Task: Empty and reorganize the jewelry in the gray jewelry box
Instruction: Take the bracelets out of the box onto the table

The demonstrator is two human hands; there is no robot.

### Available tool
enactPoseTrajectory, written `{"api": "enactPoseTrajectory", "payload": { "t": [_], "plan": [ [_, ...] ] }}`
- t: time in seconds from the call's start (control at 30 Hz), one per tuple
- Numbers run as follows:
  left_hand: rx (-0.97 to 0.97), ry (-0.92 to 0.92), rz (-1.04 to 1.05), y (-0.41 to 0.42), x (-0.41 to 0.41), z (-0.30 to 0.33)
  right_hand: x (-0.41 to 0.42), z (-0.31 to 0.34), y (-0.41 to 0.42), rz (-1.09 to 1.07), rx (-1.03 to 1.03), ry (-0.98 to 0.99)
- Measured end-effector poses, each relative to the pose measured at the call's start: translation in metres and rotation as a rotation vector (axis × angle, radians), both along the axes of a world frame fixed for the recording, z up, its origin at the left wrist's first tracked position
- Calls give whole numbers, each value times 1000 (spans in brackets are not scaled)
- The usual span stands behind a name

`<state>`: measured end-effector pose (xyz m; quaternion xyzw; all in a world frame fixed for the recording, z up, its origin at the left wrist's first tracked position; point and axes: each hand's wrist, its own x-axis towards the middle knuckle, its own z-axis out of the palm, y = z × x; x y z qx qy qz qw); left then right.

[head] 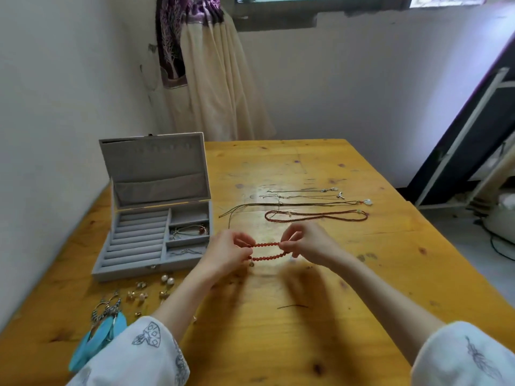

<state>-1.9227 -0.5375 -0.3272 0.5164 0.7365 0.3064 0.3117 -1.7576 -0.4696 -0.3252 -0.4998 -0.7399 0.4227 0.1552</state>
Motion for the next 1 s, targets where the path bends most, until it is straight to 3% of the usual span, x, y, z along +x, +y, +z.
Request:
{"api": "enactPoseTrajectory", "payload": {
  "t": [0.23,0.53,0.73,0.87,1.0],
  "plan": [
    [62,341,-68,7,-5,-12,-12,-22,0,39,229,-146],
    [174,417,-111,3,-20,2,-28,-17,5,46,310,-218],
    [265,460,52,-23,-77,8,-74,4,-5,165,393,-120],
    [175,540,193,-37,-119,-2,-110,9,-11,234,447,-91],
    [-32,547,153,-47,-142,-15,-144,5,-9,263,536,-166]
  ]
}}
